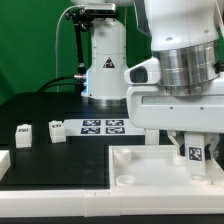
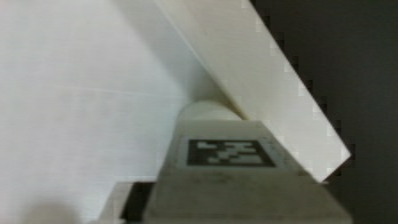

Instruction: Assemble one leg

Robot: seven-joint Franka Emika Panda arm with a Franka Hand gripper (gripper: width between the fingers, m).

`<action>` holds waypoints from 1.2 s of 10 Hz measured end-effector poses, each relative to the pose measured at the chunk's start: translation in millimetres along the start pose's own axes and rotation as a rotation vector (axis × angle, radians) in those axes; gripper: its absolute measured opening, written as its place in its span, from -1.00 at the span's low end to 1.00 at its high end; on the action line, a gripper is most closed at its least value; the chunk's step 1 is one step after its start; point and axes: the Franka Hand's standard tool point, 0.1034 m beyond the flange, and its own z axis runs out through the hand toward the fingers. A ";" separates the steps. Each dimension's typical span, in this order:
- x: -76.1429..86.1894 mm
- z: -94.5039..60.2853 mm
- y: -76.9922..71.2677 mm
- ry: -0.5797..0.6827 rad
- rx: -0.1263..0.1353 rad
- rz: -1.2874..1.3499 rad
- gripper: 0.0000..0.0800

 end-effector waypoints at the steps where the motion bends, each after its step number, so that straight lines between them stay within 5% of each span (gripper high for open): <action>1: -0.1 0.2 -0.1 -0.001 0.001 0.129 -0.29; 7: -3.4 0.7 -4.2 -0.006 0.006 0.763 -0.28; 9: -3.6 0.8 -4.1 -0.006 0.006 0.687 -0.28; 11: -5.3 -1.5 -5.4 -0.006 0.009 0.604 0.43; 12: -5.0 -3.4 -5.5 -0.003 0.010 0.466 0.43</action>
Offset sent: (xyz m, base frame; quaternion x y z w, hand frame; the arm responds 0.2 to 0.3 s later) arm 0.0040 -0.0055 -0.0116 -0.0219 0.0377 0.2508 0.9670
